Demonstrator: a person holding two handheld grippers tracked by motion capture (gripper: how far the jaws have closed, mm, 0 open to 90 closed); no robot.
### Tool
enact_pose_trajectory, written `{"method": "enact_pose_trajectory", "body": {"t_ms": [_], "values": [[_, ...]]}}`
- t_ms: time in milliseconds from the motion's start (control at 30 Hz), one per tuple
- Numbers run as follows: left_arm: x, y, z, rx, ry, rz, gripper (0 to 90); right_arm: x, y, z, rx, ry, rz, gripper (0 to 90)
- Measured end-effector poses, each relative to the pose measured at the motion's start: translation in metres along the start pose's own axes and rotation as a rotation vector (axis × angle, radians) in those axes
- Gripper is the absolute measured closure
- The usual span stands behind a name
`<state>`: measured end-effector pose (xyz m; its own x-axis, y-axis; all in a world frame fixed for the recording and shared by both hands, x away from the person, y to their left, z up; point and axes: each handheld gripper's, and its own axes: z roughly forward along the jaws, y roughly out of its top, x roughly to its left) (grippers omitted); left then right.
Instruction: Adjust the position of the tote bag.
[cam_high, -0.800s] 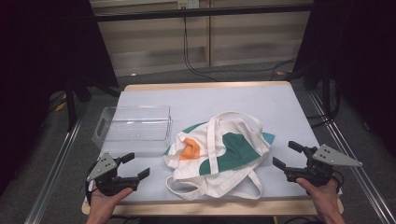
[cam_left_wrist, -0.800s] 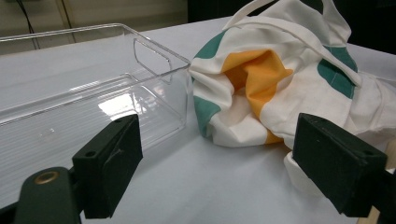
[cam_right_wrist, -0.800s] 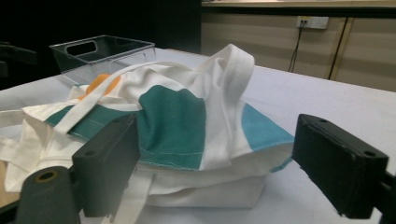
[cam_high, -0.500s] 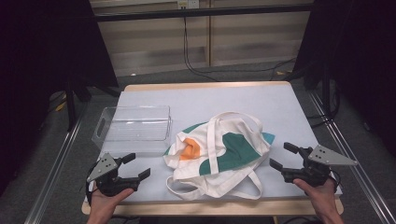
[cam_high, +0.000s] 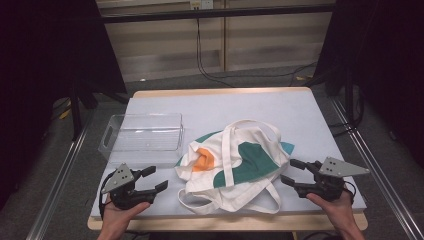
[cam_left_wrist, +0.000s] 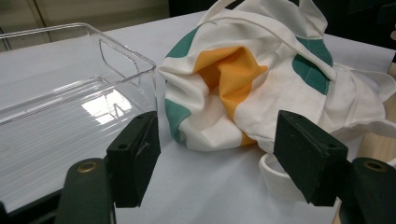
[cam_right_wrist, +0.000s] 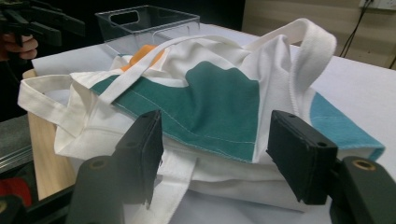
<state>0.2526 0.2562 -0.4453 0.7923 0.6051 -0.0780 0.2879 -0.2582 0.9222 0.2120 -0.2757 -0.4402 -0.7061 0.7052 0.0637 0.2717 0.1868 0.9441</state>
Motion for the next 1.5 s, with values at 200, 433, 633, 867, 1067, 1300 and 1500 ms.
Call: {"method": "enact_pose_trajectory", "body": {"t_ms": [200, 433, 633, 867, 1067, 1300, 1500], "values": [[-0.005, 0.001, 0.001, 0.005, -0.012, 0.002, 36.5, 0.001, 0.003, 0.005, 0.009, 0.040, -0.008, 41.3], [-0.012, 0.007, 0.005, 0.011, -0.045, 0.052, 41.1, 0.008, 0.007, 0.012, 0.020, 0.064, -0.026, 48.0], [-0.024, 0.013, 0.011, 0.020, -0.096, 0.080, 41.1, 0.024, 0.009, 0.029, 0.080, 0.125, -0.076, 51.8], [-0.034, 0.023, 0.030, 0.045, -0.140, 0.085, 45.4, 0.026, 0.015, 0.049, 0.129, 0.175, -0.093, 59.6], [-0.036, 0.031, 0.052, 0.063, -0.173, 0.091, 48.5, 0.023, 0.023, 0.063, 0.142, 0.202, -0.104, 65.0], [-0.042, 0.043, 0.082, 0.116, -0.218, 0.116, 54.6, 0.027, 0.027, 0.080, 0.163, 0.246, -0.122, 63.2], [-0.049, 0.050, 0.096, 0.108, -0.259, 0.114, 67.3, 0.031, 0.019, 0.089, 0.187, 0.257, -0.122, 62.5]]}}
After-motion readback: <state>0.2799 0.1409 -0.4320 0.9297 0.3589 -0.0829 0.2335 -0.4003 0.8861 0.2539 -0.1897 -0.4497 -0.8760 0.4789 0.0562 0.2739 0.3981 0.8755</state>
